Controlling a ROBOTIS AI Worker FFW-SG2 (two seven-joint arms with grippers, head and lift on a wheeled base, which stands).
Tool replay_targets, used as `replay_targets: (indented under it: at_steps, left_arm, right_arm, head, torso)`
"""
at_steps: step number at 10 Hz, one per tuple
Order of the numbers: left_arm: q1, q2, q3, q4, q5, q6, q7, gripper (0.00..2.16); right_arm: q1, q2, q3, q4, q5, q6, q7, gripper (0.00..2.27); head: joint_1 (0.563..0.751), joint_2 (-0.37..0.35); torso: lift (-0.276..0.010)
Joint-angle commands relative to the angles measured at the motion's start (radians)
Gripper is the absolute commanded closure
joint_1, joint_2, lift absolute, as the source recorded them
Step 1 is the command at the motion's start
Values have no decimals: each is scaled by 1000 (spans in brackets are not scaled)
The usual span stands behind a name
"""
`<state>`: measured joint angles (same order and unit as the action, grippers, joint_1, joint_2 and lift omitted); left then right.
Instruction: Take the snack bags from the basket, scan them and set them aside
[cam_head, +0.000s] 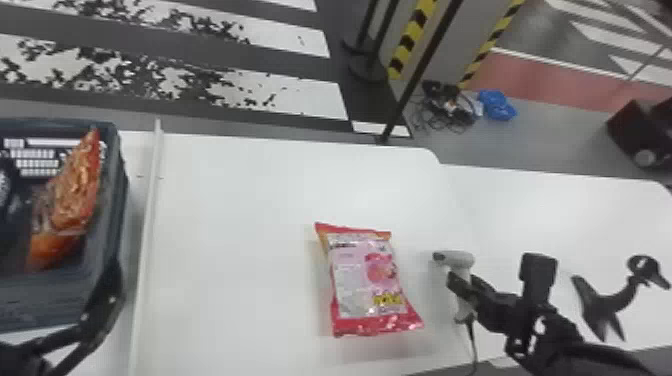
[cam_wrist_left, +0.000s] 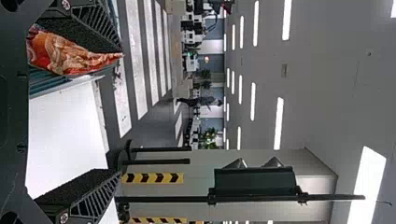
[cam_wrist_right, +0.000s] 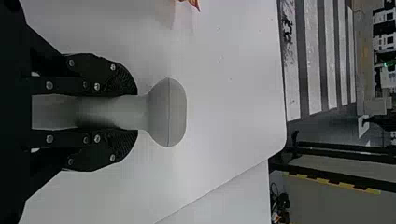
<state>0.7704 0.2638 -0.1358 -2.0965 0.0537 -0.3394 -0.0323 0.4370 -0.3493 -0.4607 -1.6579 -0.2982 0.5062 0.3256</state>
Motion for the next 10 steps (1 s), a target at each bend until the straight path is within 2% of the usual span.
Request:
replay_targets:
  at_steps: [1, 2, 3, 4, 5, 7, 8, 9, 10]
  left_arm:
    - [1, 0, 5, 6, 3, -5, 0, 80]
    - [-3, 0, 5, 12, 5, -8, 0, 80]
    - [-11, 0, 4, 16, 6, -5, 0, 80]
    - [-19, 0, 1, 16, 6, 1, -1, 80]
    - [-25, 0, -2, 16, 6, 10, -1, 80]
    - [-31, 2, -2, 15, 6, 26, -1, 80]
    - [-33, 2, -2, 16, 6, 41, -1, 80]
    - [-37, 0, -4, 21, 5, 41, -1, 80]
    - [-37, 0, -5, 24, 5, 41, -1, 80]
  right_arm:
    - [-24, -17, 14, 52, 16, -13, 1, 2246]
    - [-27, -23, 16, 69, 19, -19, 3, 2240]
    - [-27, -25, 16, 72, 17, -25, 3, 1393]
    - [-26, -28, 16, 72, 16, -25, 3, 188]
    - [-24, -28, 7, 67, 11, -25, 3, -2]
    - [12, -27, -46, -51, -24, 24, 23, 39]
    - [3, -31, -95, -126, -35, 233, 151, 39]
    - [-30, -57, -125, -161, -56, 395, 288, 73]
    - [-55, -115, -113, -164, -88, 515, 359, 87]
  head:
    - [695, -350]
    - [695, -350]
    - [695, -350]
    - [695, -350]
    - [695, -350]
    - [695, -350]
    - [695, -350]
    - [695, -350]
    - [695, -350]
  torso:
    - [-75]
    - [-75]
    - [-75]
    - [-75]
    - [-75]
    - [-75]
    - [-75]
    - [-75]
    - [-75]
